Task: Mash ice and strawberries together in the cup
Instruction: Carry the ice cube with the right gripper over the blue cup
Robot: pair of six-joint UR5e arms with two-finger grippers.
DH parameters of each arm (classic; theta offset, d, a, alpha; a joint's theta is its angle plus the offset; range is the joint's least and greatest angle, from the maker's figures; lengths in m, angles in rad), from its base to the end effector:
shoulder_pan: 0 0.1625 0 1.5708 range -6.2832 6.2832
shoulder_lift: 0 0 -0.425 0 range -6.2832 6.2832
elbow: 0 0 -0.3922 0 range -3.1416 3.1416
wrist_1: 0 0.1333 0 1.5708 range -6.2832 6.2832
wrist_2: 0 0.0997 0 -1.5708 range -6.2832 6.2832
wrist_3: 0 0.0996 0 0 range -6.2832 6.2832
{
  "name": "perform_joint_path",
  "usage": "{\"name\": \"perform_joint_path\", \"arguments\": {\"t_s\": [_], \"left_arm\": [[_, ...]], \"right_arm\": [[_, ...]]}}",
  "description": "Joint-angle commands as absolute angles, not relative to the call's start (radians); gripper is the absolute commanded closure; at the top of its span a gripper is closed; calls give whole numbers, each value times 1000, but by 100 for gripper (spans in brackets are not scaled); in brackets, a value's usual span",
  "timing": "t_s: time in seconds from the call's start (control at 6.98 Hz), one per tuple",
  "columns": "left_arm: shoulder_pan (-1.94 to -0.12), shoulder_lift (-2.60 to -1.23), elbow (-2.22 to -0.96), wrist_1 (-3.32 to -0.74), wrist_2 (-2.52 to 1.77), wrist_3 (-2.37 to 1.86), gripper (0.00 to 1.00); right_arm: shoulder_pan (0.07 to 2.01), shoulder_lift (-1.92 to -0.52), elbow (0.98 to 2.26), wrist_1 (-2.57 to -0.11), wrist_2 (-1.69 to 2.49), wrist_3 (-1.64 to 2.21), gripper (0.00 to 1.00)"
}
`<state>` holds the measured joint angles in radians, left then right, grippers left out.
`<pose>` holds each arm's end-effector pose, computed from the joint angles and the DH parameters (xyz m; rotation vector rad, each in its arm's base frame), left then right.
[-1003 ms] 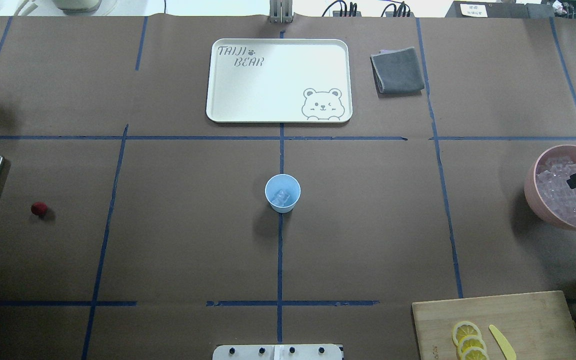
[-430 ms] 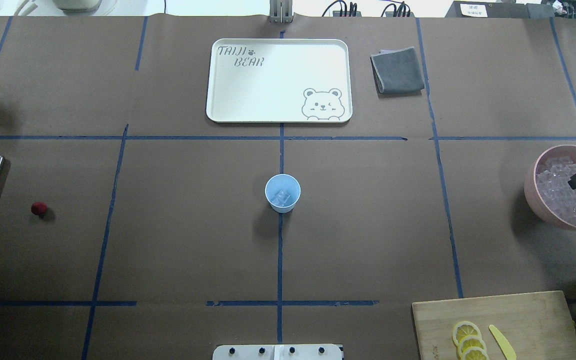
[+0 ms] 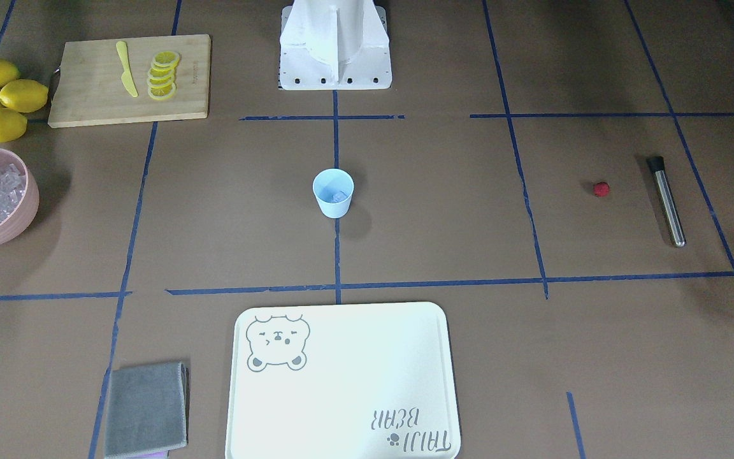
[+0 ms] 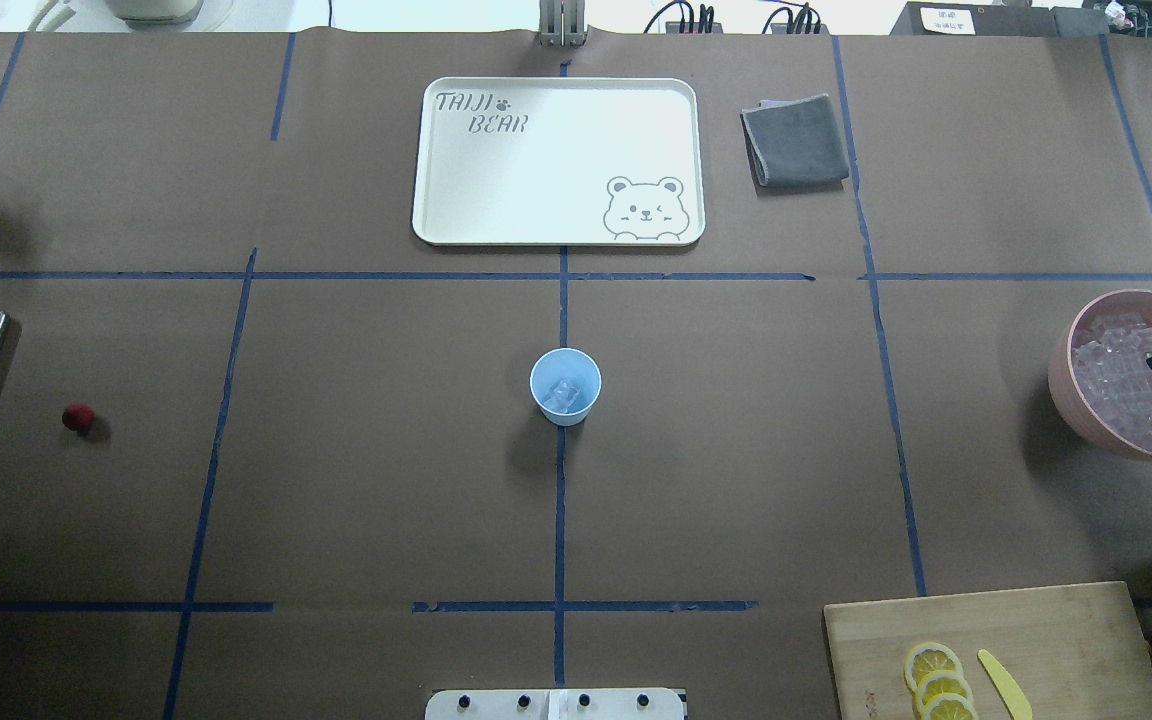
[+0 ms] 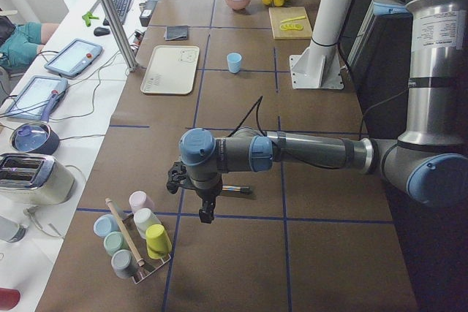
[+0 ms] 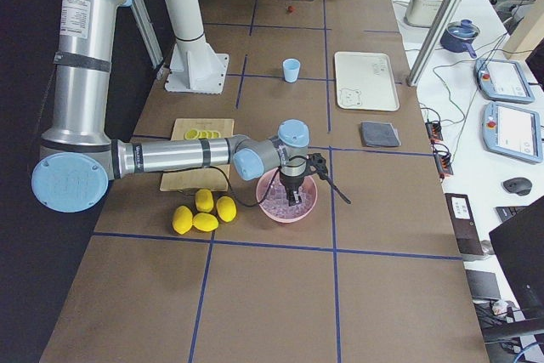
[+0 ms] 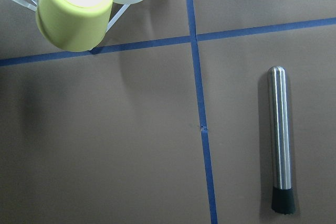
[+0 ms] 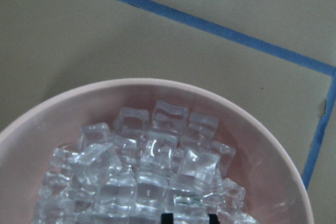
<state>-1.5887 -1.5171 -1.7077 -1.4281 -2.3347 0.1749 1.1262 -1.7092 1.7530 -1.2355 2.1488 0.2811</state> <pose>-0.0727 -0.4621 0.6320 0.0172 0.7661 0.1265 -0.1252 -0.4462 0.6069 0.1421 -0.6663 -0.2667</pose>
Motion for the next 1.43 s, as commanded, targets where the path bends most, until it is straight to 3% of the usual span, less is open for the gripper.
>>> {"name": "perform_joint_path", "arguments": {"t_s": [0.0, 0.29, 0.72, 0.86, 1.15, 1.29], "left_arm": [[-1589, -1517, -1712, -1427, -2335, 175, 0], [-1589, -1517, -1713, -1427, -2335, 175, 0], [-1589, -1517, -1713, -1428, -2335, 175, 0], [-1589, -1517, -1713, -1428, -2335, 175, 0], [-1588, -1519, -1713, -1428, -2335, 176, 0], [-1588, -1519, -1713, -1428, -2335, 176, 0]], "right_arm": [[1166, -1697, 1810, -1250, 2158, 290, 95], [1131, -1601, 1850, -1246, 2169, 434, 93], [802, -1371, 1864, -1250, 2010, 854, 84], [705, -1289, 1859, -1299, 1923, 984, 84], [555, -1006, 1853, -1650, 1788, 1118, 81], [495, -932, 1839, -1682, 1738, 1214, 81]]}}
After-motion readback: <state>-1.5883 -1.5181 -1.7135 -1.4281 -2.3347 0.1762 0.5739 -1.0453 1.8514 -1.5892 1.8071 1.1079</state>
